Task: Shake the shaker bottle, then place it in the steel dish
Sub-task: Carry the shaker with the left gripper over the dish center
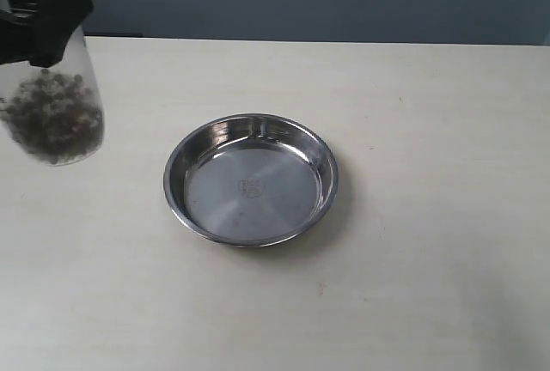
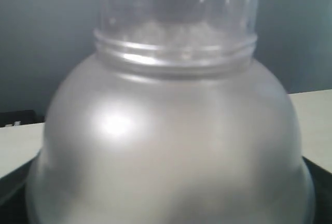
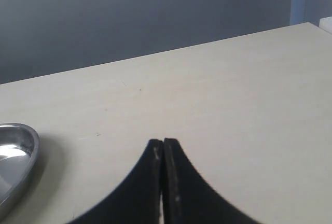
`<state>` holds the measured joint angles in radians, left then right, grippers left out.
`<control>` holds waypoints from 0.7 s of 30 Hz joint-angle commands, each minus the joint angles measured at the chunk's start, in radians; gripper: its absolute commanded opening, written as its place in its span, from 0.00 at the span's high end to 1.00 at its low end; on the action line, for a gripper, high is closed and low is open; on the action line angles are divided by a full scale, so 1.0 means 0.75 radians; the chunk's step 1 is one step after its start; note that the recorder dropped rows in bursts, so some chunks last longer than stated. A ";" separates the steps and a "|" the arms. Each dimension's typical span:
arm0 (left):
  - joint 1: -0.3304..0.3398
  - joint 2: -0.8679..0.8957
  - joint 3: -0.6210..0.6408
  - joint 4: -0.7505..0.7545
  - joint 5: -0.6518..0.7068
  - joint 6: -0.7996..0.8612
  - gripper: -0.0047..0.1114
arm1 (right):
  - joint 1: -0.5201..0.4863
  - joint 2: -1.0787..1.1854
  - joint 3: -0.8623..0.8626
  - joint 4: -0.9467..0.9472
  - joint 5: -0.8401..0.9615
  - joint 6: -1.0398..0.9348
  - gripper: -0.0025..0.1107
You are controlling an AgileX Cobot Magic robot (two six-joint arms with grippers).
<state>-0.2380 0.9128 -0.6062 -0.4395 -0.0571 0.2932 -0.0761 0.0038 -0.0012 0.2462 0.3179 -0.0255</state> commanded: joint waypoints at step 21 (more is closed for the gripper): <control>-0.377 1.101 -0.002 0.541 -1.376 -0.541 0.96 | -0.005 -0.005 0.002 -0.002 -0.013 -0.001 0.98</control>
<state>-0.5157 1.7043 -0.6062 -0.0263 -0.9762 -0.0779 -0.0761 0.0038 -0.0012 0.2462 0.3179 -0.0255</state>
